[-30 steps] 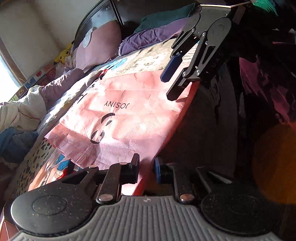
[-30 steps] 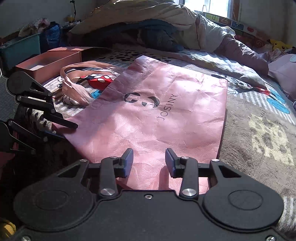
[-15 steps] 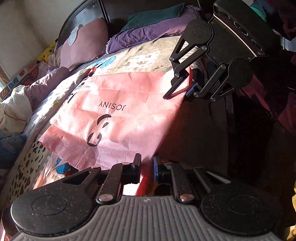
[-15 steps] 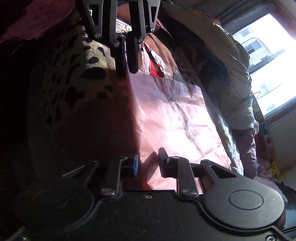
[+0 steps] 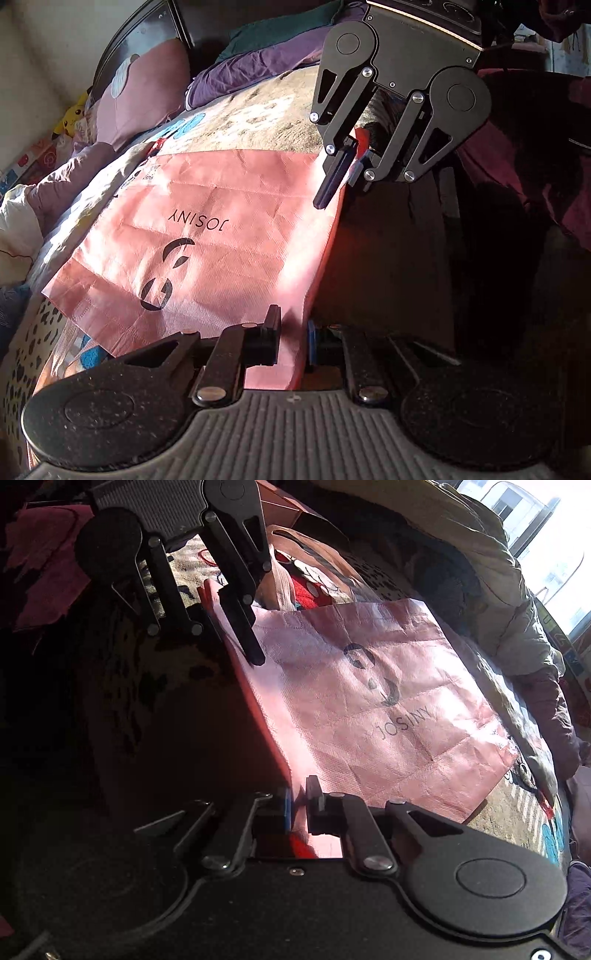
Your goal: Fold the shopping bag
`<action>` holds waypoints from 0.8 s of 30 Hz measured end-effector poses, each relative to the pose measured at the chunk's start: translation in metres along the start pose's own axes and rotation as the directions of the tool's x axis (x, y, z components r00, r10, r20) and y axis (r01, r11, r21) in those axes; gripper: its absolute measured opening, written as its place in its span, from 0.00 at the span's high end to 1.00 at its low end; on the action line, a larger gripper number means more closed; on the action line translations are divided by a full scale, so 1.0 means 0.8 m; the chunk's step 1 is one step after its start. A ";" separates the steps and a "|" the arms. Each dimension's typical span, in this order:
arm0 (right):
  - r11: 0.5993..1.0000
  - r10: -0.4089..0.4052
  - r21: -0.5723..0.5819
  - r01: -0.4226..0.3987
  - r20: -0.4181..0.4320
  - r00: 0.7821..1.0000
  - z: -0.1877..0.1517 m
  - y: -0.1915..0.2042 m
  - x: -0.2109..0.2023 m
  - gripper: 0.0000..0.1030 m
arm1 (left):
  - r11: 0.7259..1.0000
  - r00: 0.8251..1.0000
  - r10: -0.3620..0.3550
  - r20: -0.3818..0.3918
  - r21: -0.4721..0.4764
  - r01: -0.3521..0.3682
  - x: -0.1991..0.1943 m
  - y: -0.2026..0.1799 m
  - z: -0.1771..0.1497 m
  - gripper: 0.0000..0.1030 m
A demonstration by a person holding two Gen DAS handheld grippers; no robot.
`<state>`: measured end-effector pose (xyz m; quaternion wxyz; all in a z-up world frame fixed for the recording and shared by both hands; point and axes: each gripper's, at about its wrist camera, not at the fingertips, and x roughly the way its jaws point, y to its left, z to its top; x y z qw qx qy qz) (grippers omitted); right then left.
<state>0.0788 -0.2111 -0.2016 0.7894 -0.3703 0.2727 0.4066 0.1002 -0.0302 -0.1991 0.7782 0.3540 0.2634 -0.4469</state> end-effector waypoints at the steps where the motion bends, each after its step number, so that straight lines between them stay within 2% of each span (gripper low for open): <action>1: 1.000 0.021 0.017 -0.021 0.009 1.000 -0.006 -0.005 -0.002 0.90 | 1.000 1.000 -0.014 0.004 -0.020 0.014 -0.001 0.004 -0.004 0.88; 4: 0.995 0.062 0.082 -0.065 0.038 0.997 -0.024 -0.024 -0.006 0.87 | 0.995 0.998 -0.057 0.028 -0.085 0.060 -0.003 0.016 -0.013 0.88; 6: 0.978 0.104 0.177 -0.115 0.071 0.992 -0.039 -0.040 -0.010 0.87 | 0.987 0.995 -0.091 0.043 -0.131 0.096 -0.003 0.024 -0.018 0.88; 10: 0.913 0.181 0.344 -0.218 0.136 0.974 -0.064 -0.072 -0.011 0.87 | 0.951 0.981 -0.177 0.076 -0.244 0.190 -0.001 0.049 -0.028 0.88; 13: 0.855 0.228 0.434 -0.284 0.177 0.957 -0.075 -0.089 -0.008 0.87 | 0.900 0.964 -0.243 0.111 -0.345 0.267 0.002 0.068 -0.038 0.88; 16: 0.779 0.265 0.523 -0.346 0.225 0.937 -0.089 -0.108 -0.002 0.83 | 0.852 0.948 -0.286 0.139 -0.416 0.318 0.006 0.081 -0.047 0.88; 21: 0.685 0.281 0.615 -0.391 0.272 0.920 -0.108 -0.122 -0.003 0.79 | 0.746 0.921 -0.338 0.194 -0.542 0.388 0.010 0.100 -0.066 0.87; 22: 0.660 0.282 0.636 -0.401 0.284 0.916 -0.114 -0.124 -0.003 0.79 | 0.726 0.916 -0.344 0.205 -0.561 0.398 0.011 0.103 -0.070 0.86; 24: 0.584 0.281 0.694 -0.421 0.315 0.907 -0.125 -0.129 0.001 0.79 | 0.689 0.908 -0.354 0.223 -0.595 0.414 0.011 0.108 -0.076 0.86</action>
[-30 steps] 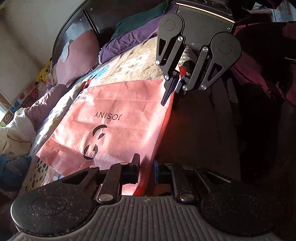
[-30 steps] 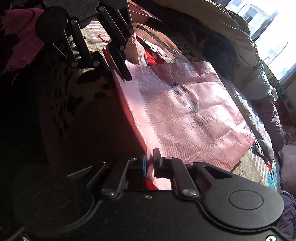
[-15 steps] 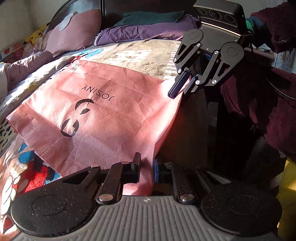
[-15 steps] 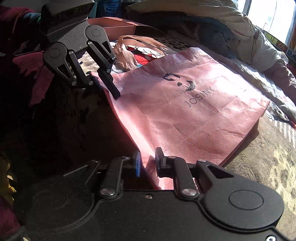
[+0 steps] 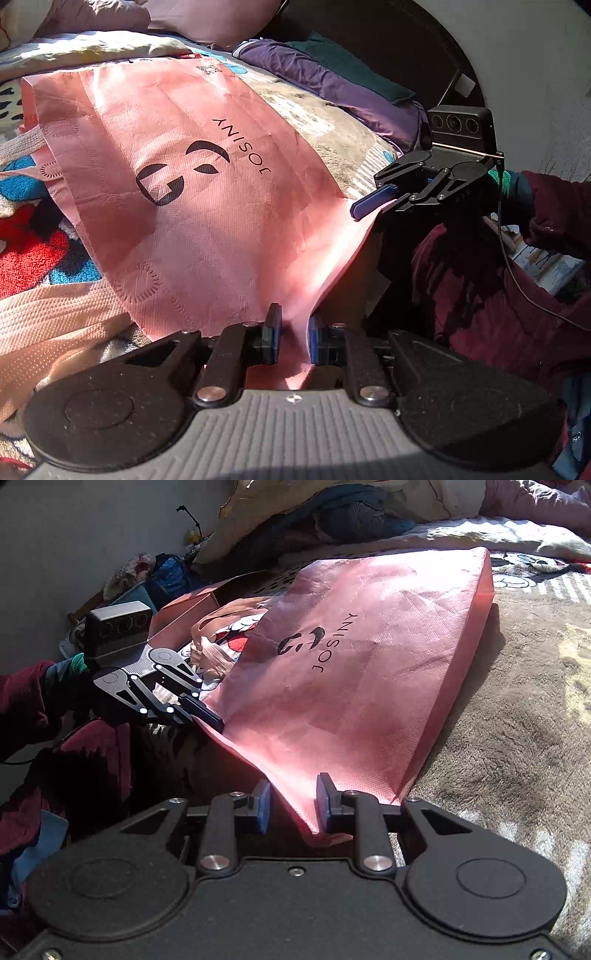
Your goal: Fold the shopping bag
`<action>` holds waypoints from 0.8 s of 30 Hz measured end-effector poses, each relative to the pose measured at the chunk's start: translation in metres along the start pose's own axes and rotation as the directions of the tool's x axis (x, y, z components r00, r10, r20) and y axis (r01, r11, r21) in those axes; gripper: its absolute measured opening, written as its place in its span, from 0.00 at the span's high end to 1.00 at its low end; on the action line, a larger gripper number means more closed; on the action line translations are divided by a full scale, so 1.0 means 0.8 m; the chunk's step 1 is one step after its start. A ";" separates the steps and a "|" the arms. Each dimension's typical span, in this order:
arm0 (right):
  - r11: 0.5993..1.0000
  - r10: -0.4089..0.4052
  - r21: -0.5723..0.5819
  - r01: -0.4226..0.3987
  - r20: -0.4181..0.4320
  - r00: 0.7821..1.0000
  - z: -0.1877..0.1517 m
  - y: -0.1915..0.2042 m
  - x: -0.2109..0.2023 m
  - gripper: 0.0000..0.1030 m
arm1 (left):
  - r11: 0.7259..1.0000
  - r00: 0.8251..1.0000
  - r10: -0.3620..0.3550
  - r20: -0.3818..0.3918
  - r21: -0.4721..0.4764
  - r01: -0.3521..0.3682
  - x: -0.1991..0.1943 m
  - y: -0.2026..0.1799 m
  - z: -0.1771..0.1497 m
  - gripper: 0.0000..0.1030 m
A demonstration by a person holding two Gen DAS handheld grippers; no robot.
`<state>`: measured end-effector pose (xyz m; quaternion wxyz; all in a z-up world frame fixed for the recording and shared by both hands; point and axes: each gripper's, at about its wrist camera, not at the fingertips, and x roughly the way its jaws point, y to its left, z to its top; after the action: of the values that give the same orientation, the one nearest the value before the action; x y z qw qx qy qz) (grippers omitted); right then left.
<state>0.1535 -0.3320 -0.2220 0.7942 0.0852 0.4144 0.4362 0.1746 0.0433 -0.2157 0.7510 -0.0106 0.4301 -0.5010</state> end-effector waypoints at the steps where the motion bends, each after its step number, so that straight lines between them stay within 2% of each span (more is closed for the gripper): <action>1: 0.999 0.009 0.050 -0.010 0.008 1.000 -0.002 -0.005 -0.002 0.79 | 1.000 1.000 -0.009 0.004 -0.026 0.010 -0.002 0.003 -0.001 0.86; 6: 0.965 0.037 0.257 -0.043 0.027 0.999 -0.002 -0.024 -0.002 0.79 | 0.994 0.999 -0.018 0.031 -0.108 0.022 -0.010 0.010 -0.001 0.85; 10: 0.915 0.035 0.400 -0.056 0.058 0.998 -0.009 -0.033 -0.001 0.79 | 0.974 0.993 -0.002 0.117 -0.226 0.029 -0.022 0.017 -0.012 0.82; 13: 0.877 0.010 0.479 -0.046 0.079 0.997 -0.016 -0.031 0.000 0.79 | 0.943 0.985 0.019 0.170 -0.332 0.039 -0.030 0.020 -0.023 0.80; 18: 0.806 -0.019 0.589 -0.051 0.113 0.993 -0.026 -0.027 -0.003 0.79 | 0.890 0.970 0.074 0.232 -0.453 0.040 -0.038 0.017 -0.038 0.80; 20: 0.784 -0.022 0.617 -0.064 0.130 0.991 -0.031 -0.027 -0.006 0.79 | 0.888 0.966 0.081 0.245 -0.458 0.041 -0.040 0.014 -0.042 0.80; 22: 0.788 -0.024 0.612 -0.065 0.137 0.990 -0.034 -0.026 -0.009 0.79 | 0.890 0.963 0.086 0.254 -0.455 0.041 -0.041 0.014 -0.047 0.80; 23: 0.800 -0.027 0.596 -0.061 0.137 0.990 -0.034 -0.025 -0.011 0.79 | 0.901 0.962 0.094 0.255 -0.434 0.026 -0.042 0.012 -0.047 0.80; 24: 0.821 -0.031 0.569 -0.051 0.133 0.991 -0.033 -0.022 -0.013 0.79 | 0.923 0.960 0.108 0.257 -0.384 -0.001 -0.044 0.007 -0.045 0.80</action>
<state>0.1425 -0.3564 -0.2417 0.7563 0.3505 0.4704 0.2896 0.1504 0.0880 -0.2187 0.8004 -0.2130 0.4112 -0.3806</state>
